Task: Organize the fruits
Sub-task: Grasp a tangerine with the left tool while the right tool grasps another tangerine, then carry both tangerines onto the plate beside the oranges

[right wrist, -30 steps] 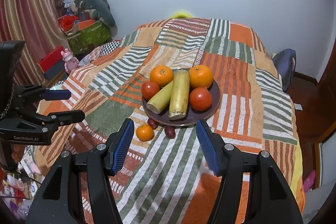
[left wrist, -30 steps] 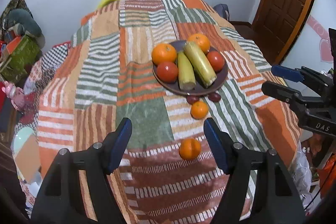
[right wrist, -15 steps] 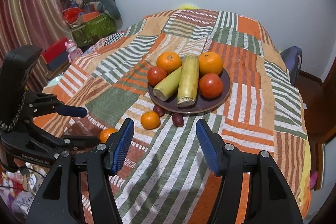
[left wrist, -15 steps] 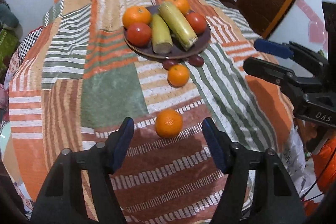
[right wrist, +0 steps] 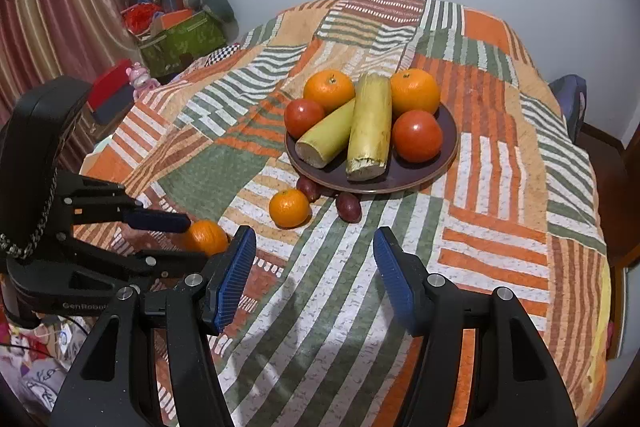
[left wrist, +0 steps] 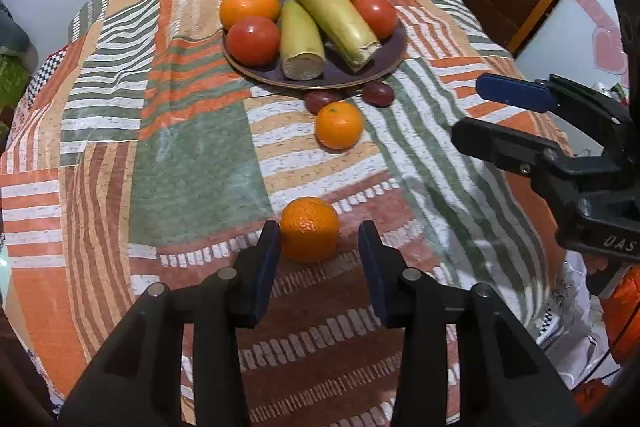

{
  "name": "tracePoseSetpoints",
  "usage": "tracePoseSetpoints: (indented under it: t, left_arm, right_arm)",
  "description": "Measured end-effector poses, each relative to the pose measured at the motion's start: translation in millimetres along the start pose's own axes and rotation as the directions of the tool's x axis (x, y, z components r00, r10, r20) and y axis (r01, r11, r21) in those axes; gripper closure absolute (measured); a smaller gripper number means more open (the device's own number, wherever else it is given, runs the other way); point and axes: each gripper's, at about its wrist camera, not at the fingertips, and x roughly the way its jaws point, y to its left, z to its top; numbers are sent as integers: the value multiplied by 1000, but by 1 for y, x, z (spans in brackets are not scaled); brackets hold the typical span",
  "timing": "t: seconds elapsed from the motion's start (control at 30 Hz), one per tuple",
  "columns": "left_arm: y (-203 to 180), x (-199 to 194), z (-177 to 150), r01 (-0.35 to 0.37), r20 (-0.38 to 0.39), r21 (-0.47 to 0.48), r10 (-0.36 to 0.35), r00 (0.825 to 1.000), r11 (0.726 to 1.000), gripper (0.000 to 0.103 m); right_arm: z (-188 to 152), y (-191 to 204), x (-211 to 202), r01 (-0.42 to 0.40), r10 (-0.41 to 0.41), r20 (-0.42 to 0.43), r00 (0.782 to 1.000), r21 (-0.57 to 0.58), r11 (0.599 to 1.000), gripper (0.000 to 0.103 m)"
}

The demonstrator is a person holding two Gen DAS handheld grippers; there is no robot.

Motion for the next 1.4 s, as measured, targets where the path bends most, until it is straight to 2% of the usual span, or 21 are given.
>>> tracePoseSetpoints:
  t: [0.2, 0.23, 0.3, 0.37, 0.73, 0.9, 1.07, 1.1, 1.4]
  left_arm:
    - [12, 10, 1, -11, -6, -27, 10, 1000, 1000, 64]
    - [14, 9, 1, -7, 1, -31, 7, 1000, 999, 67]
    - [19, 8, 2, 17, 14, -42, -17, 1000, 999, 67]
    - [23, 7, 3, 36, 20, -54, -35, 999, 998, 68]
    - [47, -10, 12, 27, 94, -94, -18, 995, 995, 69]
    - [53, -15, 17, 18, 120, -101, -5, 993, 995, 69]
    - [56, -12, 21, 29, 124, -112, -15, 992, 993, 69]
    - [57, -11, 22, 33, 123, -115, -19, 992, 993, 69]
    - [54, -11, 28, 40, 137, -109, -25, 990, 993, 69]
  right_arm:
    - [2, 5, 12, -16, 16, -25, 1000, -12, 1000, 45]
    - [2, 6, 15, -19, 19, -30, 999, -16, 1000, 45]
    - [3, 8, 21, -26, 25, -37, 999, -22, 999, 46]
    - [5, 8, 27, -40, 39, -51, 998, -18, 999, 52]
    - [15, 10, 67, -61, 59, -114, 992, -7, 998, 54]
    - [17, 9, 82, -79, 78, -144, 986, 2, 997, 65]
    - [20, 8, 85, -99, 100, -151, 983, 11, 995, 66]
    - [20, 8, 86, -102, 102, -152, 983, 11, 995, 71]
    - [22, 3, 74, -109, 111, -114, 987, 26, 994, 71]
